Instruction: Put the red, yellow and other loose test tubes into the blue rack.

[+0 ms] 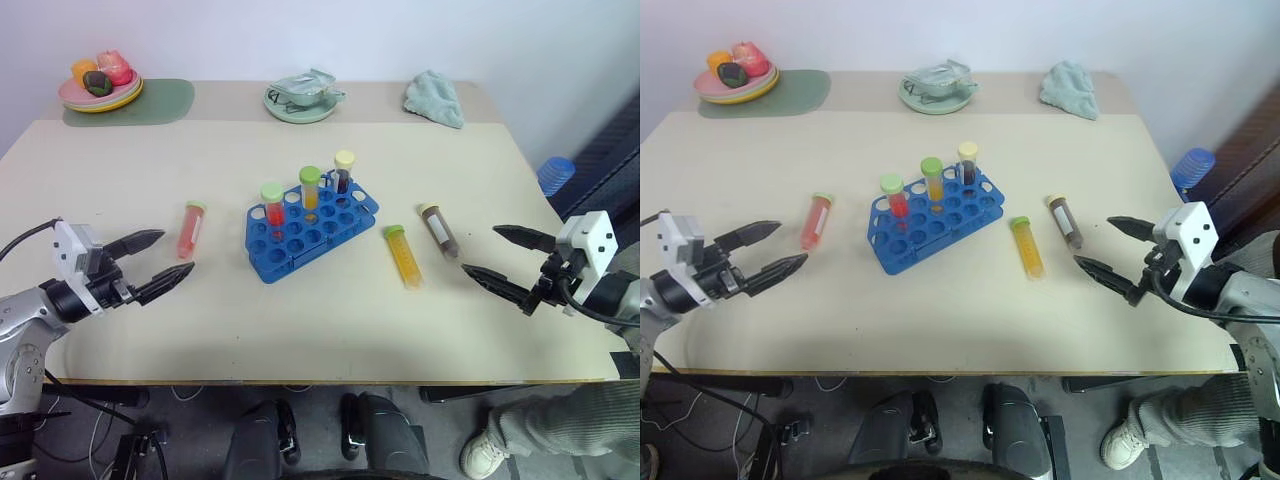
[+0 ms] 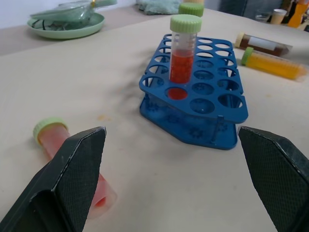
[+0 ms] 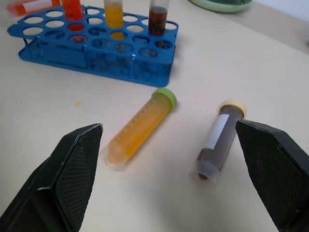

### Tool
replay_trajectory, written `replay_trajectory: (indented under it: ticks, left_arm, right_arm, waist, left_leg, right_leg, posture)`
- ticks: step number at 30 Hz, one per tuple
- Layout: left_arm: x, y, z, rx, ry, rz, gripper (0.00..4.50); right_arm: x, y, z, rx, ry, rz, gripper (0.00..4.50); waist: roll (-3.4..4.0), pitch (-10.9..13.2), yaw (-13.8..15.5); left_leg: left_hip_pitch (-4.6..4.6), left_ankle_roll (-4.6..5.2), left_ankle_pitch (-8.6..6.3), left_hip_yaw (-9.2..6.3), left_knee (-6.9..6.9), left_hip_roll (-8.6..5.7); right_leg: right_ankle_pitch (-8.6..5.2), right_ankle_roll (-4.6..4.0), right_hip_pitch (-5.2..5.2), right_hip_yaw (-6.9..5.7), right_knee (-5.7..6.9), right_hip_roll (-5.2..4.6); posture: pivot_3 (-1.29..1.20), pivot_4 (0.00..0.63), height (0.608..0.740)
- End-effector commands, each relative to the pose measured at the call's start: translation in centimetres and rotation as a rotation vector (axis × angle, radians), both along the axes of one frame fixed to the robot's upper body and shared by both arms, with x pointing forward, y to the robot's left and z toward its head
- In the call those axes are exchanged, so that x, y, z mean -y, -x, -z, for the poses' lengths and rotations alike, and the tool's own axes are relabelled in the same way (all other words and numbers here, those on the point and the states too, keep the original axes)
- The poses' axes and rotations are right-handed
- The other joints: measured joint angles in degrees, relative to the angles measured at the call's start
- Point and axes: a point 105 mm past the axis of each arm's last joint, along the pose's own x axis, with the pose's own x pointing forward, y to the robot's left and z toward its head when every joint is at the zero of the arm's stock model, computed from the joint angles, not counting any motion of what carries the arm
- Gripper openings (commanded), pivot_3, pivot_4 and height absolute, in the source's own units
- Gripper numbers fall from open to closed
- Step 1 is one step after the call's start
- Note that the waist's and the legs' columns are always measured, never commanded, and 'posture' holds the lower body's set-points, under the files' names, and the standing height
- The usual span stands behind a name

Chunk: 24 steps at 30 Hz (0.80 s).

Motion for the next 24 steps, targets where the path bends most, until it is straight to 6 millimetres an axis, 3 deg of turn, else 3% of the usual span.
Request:
replay_trajectory:
  ticks: [1, 16, 20, 24]
  left_arm:
    - [-0.2, 0.4, -1.3, 0.043, -0.021, 0.004, 4.48]
    - [1.4, 0.6, -1.7, 0.031, 0.043, 0.097, 4.48]
    - [3.8, 0.3, -3.3, 0.074, 0.069, 0.201, 4.48]
    - [6.6, 0.2, -4.6, 0.104, 0.072, 0.307, 4.48]
  right_arm:
    - [0.7, 0.1, -1.3, 0.050, 0.024, 0.005, 4.50]
    - [0.2, 0.0, -1.1, 0.062, 0.046, -0.019, 4.50]
    - [-0.3, -1.2, -1.3, 0.028, 0.046, -0.018, 4.50]
    - [0.6, -3.8, -1.6, -0.034, 0.062, 0.104, 4.50]
  waist:
    - [0.00, 0.0, 0.0]
    - [0.00, 0.0, 0.0]
    - [0.00, 0.0, 0.0]
    - [0.00, 0.0, -0.1]
  left_leg:
    - [0.00, 0.00, 0.00, 0.00, 0.00, 0.00]
    - [0.00, -0.01, 0.01, 0.00, 0.02, 0.00]
    - [0.00, -0.01, 0.01, 0.00, 0.04, 0.00]
    - [-0.01, -0.07, 0.05, 0.03, 0.12, 0.00]
  right_leg:
    - [0.00, 0.00, 0.01, 0.00, 0.00, 0.00]
    - [0.00, 0.00, 0.04, 0.00, 0.02, 0.00]
    - [0.01, 0.00, 0.06, 0.00, 0.03, 0.00]
    - [0.05, -0.05, 0.09, 0.02, 0.06, 0.00]
  posture:
    - [0.00, 0.150, 0.740]
    - [0.00, 0.150, 0.740]
    - [0.00, 0.150, 0.740]
    - [0.00, 0.150, 0.740]
